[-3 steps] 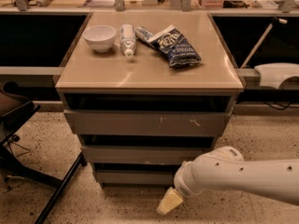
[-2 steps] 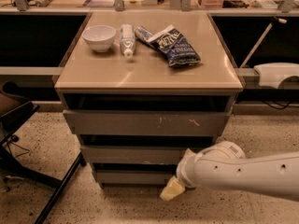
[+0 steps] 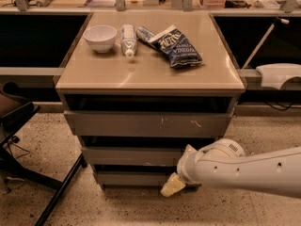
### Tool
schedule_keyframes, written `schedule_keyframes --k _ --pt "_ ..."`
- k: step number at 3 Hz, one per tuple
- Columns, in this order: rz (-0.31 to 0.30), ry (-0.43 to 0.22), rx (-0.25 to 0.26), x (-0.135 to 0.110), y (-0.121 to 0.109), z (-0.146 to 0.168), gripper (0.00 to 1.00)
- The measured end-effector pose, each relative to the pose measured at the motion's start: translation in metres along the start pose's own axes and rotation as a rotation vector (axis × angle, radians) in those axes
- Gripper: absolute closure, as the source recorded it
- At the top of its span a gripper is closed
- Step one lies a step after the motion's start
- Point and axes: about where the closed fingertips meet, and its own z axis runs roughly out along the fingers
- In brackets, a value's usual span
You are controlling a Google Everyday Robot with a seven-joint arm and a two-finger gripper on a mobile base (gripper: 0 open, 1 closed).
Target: Open middle drawer
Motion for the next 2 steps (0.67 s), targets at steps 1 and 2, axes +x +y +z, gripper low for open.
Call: schedule_keyframes --k 1,2 --pt "-0.053 -0.038 0.056 -0.017 -0.028 -0.006 0.0" --pt "-0.076 -0.096 0.143 -0.019 -0.074 -0.01 0.0"
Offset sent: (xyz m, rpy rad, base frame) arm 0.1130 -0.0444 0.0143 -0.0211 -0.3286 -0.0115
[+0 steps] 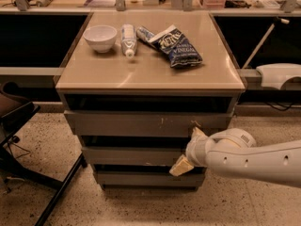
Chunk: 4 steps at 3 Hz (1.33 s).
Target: Open middle drawer
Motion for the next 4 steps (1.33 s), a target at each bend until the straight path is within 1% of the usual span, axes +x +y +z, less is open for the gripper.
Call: schedule_keyframes --k 1,2,3,4 --pt "-0.001 0.0 0.001 0.0 -0.001 0.0 0.0" --pt "0.079 0.045 -0.022 0.049 0.013 0.011 0.0" --pt "0.194 0.125 -0.049 0.127 0.037 0.02 0.0" --pt "0.202 0.133 -0.059 0.133 0.042 0.025 0.0"
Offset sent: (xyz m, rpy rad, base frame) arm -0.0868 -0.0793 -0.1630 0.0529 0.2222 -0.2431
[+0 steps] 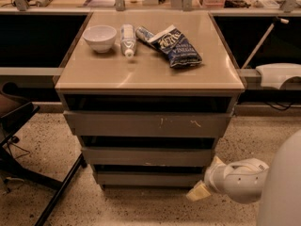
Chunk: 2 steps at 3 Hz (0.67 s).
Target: Open middle drawer
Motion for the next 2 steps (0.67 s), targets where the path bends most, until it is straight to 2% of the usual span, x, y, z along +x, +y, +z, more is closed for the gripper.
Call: schedule_keyframes --k 1,2 --pt "-0.005 -0.02 -0.015 -0.007 0.007 0.005 0.0" --pt "0.003 -0.121 -0.071 -0.029 0.029 0.027 0.0"
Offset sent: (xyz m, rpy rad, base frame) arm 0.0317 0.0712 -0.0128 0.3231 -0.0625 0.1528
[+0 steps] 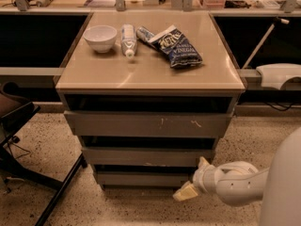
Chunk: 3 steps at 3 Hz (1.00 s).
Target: Open middle drawer
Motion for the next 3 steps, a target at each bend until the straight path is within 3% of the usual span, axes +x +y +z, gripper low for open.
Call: schedule_keyframes --k 1,2,3 --pt "0.063 -0.147 -0.085 -0.017 0.025 0.028 0.0" --pt "0.07 -0.192 -0.12 -0.027 0.033 0.028 0.0" --pt "0.063 -0.215 -0.117 -0.031 0.026 0.037 0.0"
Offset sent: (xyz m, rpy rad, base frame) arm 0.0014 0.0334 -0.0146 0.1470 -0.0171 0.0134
